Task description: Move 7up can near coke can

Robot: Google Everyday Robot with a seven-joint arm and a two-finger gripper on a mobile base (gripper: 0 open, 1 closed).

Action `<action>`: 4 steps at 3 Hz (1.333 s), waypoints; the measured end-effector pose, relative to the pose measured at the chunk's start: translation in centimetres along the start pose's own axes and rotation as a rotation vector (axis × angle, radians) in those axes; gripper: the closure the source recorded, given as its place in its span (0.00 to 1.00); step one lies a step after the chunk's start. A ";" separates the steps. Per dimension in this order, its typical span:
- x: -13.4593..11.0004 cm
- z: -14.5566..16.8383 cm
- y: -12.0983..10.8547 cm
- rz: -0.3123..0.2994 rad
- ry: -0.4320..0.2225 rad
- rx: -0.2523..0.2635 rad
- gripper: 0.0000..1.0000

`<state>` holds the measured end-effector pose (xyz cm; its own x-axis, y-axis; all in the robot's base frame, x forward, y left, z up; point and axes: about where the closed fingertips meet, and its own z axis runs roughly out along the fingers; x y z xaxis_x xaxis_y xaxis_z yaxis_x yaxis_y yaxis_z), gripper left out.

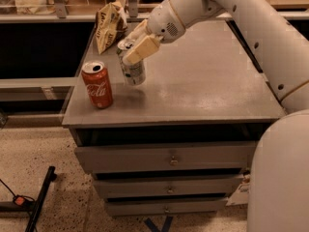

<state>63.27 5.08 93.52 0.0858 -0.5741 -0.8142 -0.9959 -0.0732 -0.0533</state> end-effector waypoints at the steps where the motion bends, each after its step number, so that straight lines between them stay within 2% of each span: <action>1: 1.2 1.2 0.3 0.049 0.000 -0.016 0.00; 2: 2.6 2.2 0.6 0.107 0.004 -0.019 0.00; 3: 3.8 2.5 0.6 0.135 0.032 0.008 0.00; 4: 3.8 2.5 0.6 0.135 0.032 0.007 0.00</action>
Offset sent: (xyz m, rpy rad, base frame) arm -0.0066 -0.0038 -0.0559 -0.0163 0.1589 -0.0989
